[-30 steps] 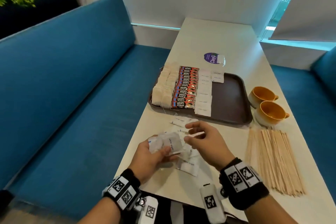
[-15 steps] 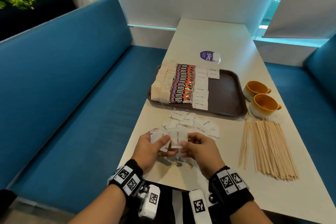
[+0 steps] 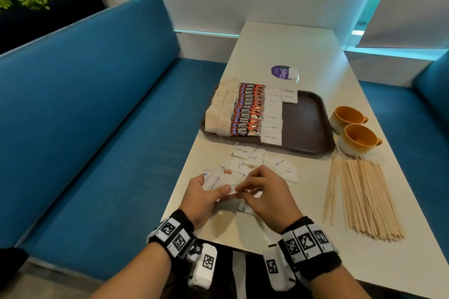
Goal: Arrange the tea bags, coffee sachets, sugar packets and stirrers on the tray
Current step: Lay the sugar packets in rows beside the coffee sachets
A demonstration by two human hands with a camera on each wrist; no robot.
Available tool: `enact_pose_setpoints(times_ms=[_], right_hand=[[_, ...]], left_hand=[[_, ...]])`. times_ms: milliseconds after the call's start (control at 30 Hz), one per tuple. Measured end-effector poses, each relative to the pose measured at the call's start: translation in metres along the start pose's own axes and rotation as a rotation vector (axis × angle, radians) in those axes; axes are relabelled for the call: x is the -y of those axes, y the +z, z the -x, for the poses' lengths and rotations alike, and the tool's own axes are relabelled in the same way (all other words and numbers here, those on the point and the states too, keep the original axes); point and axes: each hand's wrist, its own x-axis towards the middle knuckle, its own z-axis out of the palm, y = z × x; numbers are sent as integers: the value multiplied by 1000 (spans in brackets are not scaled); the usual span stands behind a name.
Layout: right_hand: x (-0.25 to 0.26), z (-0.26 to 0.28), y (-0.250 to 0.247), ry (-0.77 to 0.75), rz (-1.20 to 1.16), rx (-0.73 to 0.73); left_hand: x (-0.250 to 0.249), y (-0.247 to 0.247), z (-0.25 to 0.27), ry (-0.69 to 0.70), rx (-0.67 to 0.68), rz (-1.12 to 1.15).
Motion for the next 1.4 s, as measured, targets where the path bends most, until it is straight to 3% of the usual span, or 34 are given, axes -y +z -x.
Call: enact_pose_setpoints(times_ms=[200,333,600,800,967,1200,1300,1400], right_hand=[[3,-6,-15,268,-316,-163],[1,-9,-10,403,-392,-76],[-2,-14,-11,427,-660,-79],[2,-19,-7,373,-505,38],[2,-21,-4,291,-418,-41],[-4,-11,-11,320,-533,57],[-10,-17,-14,370,-521,18],[-20,-39,-31,354,-497,-88]], left_hand=[[-1,2,0,-44,-11,-1],[-3,3,3,-41,-23,-6],[-3,2,-1,-11,13,20],[-3,2,1,-35,42,13],[0,-1,0,-31,11,-56],[1,0,-1,-11,-41,-73],[1,-1,-2,-11,-24,-121],[0,-2,-3,27,27,-32]])
